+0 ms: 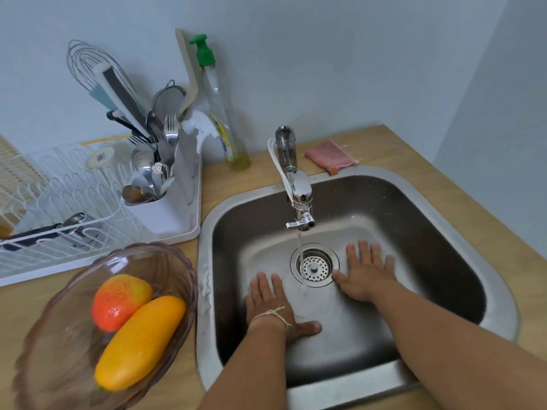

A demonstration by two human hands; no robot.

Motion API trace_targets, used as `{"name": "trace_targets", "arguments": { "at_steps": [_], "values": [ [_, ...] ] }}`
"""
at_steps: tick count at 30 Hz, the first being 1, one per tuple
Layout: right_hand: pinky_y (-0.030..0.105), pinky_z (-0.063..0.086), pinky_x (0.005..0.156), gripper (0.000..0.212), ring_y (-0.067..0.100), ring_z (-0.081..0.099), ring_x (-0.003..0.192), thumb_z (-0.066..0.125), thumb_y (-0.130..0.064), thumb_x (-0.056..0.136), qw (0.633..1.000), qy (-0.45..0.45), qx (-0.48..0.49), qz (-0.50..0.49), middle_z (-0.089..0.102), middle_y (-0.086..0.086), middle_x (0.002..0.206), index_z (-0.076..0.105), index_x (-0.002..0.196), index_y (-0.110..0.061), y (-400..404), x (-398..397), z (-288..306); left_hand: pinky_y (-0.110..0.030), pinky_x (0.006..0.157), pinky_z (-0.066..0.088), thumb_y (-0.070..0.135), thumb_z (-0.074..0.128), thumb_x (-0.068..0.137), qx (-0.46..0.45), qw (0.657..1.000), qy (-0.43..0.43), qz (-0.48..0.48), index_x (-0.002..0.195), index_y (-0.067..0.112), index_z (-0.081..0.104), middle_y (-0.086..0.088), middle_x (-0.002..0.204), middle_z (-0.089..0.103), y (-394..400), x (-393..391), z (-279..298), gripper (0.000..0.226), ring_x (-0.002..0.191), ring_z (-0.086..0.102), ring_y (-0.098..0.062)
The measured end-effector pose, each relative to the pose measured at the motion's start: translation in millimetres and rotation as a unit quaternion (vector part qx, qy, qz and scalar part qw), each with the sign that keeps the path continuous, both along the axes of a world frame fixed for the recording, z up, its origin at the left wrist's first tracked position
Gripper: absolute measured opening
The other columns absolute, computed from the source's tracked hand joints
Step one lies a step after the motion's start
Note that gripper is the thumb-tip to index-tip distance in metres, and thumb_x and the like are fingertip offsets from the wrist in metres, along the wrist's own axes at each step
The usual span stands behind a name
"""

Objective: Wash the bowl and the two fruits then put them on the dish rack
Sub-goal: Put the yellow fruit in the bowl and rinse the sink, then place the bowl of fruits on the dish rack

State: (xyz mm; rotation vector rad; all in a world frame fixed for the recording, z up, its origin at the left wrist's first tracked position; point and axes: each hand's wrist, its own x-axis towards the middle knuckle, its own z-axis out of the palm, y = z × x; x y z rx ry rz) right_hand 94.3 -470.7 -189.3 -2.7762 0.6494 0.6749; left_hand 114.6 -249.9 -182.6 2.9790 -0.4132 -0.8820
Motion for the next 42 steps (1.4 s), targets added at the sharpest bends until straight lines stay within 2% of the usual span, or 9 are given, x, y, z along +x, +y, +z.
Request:
{"name": "trace_targets", "arguments": {
  "at_steps": [6,14,17,20,22,24,30,36,42],
  "values": [
    [0.056,-0.008,0.122,0.087,0.018,-0.011,0.155,0.04,-0.062,0.093,0.971,-0.04,0.057,0.228,-0.007,0.001,0.169,0.008,0.16,-0.016,27.1,0.9,2.1,-0.05,0.122,-0.009,0.08,0.061,0.068,-0.063,0.99,0.037,-0.124,0.155,0.013,-0.02,-0.008,0.162,-0.03,-18.3,-5.3,0.4,0.136,0.149,-0.028,-0.023],
    [0.055,-0.003,0.122,0.066,0.021,-0.013,0.155,0.027,-0.05,0.102,0.984,-0.04,0.035,0.167,-0.007,-0.011,0.168,0.006,0.16,-0.026,18.2,5.0,0.2,-0.041,0.124,-0.001,0.071,0.059,0.079,-0.102,0.993,-0.026,0.054,0.157,0.008,-0.012,-0.018,0.165,-0.016,-9.5,8.8,10.7,0.122,0.152,-0.016,-0.034],
    [0.057,0.004,0.119,0.056,0.023,0.0,0.156,0.031,-0.052,0.101,0.984,-0.073,0.086,0.136,0.017,-0.009,0.167,0.031,0.153,-0.033,21.9,14.0,-6.1,-0.042,0.123,0.014,0.056,0.054,0.09,-0.16,0.985,-0.036,0.045,0.158,0.011,0.001,-0.012,0.166,0.003,-18.8,10.0,10.2,0.097,0.154,-0.002,-0.031],
    [0.04,0.041,0.094,0.029,0.025,0.054,0.121,0.043,-0.045,0.099,0.972,-0.161,0.133,0.109,0.064,-0.005,0.1,0.067,0.096,-0.029,24.1,14.3,1.5,-0.041,0.121,0.021,0.042,0.045,0.098,-0.187,0.98,-0.047,0.049,0.155,0.01,0.02,-0.014,0.161,0.023,-18.0,9.7,10.8,0.07,0.152,0.013,-0.032],
    [0.033,0.041,0.067,0.04,0.024,0.063,0.083,0.048,-0.041,0.098,0.968,-0.186,0.138,0.1,0.054,-0.007,0.069,0.053,0.062,-0.024,33.4,4.5,14.0,-0.038,0.123,0.016,0.035,0.043,0.1,-0.196,0.977,-0.051,0.059,0.157,0.01,0.017,-0.014,0.164,0.017,-13.3,4.8,18.4,0.067,0.153,0.008,-0.03],
    [0.03,0.037,0.06,0.046,0.019,0.059,0.069,0.049,-0.044,0.097,0.971,-0.177,0.118,0.106,0.053,-0.006,0.064,0.044,0.055,-0.024,50.5,-13.0,27.2,-0.035,0.123,0.01,0.032,0.042,0.101,-0.209,0.973,-0.063,0.072,0.159,0.013,0.009,-0.01,0.167,0.004,-6.5,-6.5,31.3,0.07,0.154,-0.002,-0.028],
    [0.028,0.052,0.071,0.03,0.007,0.06,0.079,0.052,-0.052,0.091,0.969,-0.218,0.111,0.046,0.068,-0.009,0.079,0.062,0.076,-0.028,77.4,-55.8,65.3,-0.03,0.12,0.0,0.044,0.038,0.102,-0.271,0.95,-0.1,0.116,0.159,0.026,0.0,0.001,0.167,-0.015,9.6,-48.3,81.5,0.071,0.153,-0.015,-0.02],
    [0.028,0.049,0.083,0.01,0.01,0.056,0.092,0.056,-0.037,0.089,0.954,-0.282,0.105,0.006,0.067,-0.017,0.09,0.066,0.09,-0.034,83.1,-91.5,95.5,-0.024,0.119,0.008,0.041,0.046,0.098,-0.31,0.942,-0.101,0.075,0.158,0.029,0.015,0.008,0.167,-0.006,26.6,-72.8,104.9,0.068,0.155,-0.001,-0.016],
    [0.031,0.05,0.086,0.021,0.014,0.061,0.102,0.06,-0.028,0.089,0.951,-0.298,0.077,0.043,0.067,-0.009,0.108,0.069,0.109,-0.025,98.2,-98.2,117.4,-0.024,0.119,0.004,0.036,0.047,0.096,-0.323,0.938,-0.125,0.01,0.156,0.025,0.024,0.0,0.168,0.004,35.0,-78.7,124.7,0.065,0.155,0.001,-0.018]
  ]
}}
